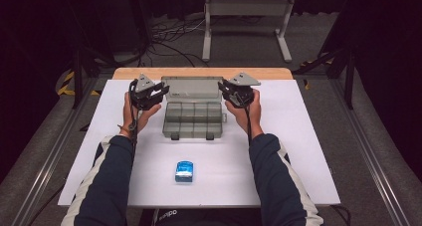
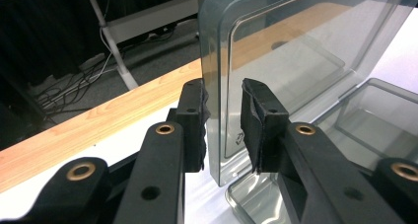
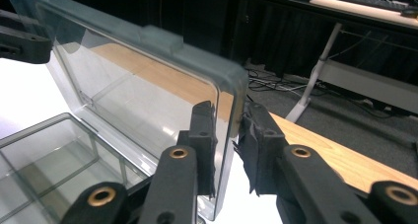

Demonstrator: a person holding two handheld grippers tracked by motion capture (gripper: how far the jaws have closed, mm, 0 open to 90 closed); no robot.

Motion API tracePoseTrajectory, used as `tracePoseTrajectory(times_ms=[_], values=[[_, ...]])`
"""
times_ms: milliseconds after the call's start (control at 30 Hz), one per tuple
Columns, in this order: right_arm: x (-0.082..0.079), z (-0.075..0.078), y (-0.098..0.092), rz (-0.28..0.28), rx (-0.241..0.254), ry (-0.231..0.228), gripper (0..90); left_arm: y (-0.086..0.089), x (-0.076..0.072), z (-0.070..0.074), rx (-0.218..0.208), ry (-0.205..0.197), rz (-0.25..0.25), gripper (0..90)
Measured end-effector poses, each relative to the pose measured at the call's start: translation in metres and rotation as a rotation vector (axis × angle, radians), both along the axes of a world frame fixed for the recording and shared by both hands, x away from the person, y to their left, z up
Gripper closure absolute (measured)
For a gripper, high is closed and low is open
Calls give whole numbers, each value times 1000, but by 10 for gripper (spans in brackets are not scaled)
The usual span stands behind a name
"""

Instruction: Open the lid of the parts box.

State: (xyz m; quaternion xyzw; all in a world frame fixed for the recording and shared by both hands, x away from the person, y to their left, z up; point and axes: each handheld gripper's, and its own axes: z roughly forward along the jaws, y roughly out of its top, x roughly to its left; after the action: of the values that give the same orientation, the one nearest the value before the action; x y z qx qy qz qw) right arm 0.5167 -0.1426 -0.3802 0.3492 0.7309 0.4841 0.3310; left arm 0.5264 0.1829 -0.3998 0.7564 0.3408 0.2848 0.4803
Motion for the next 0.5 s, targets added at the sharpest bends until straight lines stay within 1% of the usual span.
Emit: tracePoseTrajectory(times_ms=[100,167,200,233,267,367,400,500], values=[[3,-4,1,-14,7,1,774,0,4,-2,-13,7,15,734],[5,-7,1,-23,19,7,775,0,4,-2,-18,11,15,739],[7,-10,1,-28,25,10,776,-1,7,-3,-28,12,26,741],[7,-10,1,-28,25,10,776,-1,7,-3,-28,12,26,742],[10,-13,2,-38,29,15,778,-2,9,-4,-34,18,32,742],[12,-16,3,-49,36,20,786,-2,12,-7,-35,21,39,741],[13,-17,3,-55,29,23,796,-3,12,-9,-32,26,44,741],[16,-24,4,-70,28,38,809,-4,14,-12,-38,36,56,741]])
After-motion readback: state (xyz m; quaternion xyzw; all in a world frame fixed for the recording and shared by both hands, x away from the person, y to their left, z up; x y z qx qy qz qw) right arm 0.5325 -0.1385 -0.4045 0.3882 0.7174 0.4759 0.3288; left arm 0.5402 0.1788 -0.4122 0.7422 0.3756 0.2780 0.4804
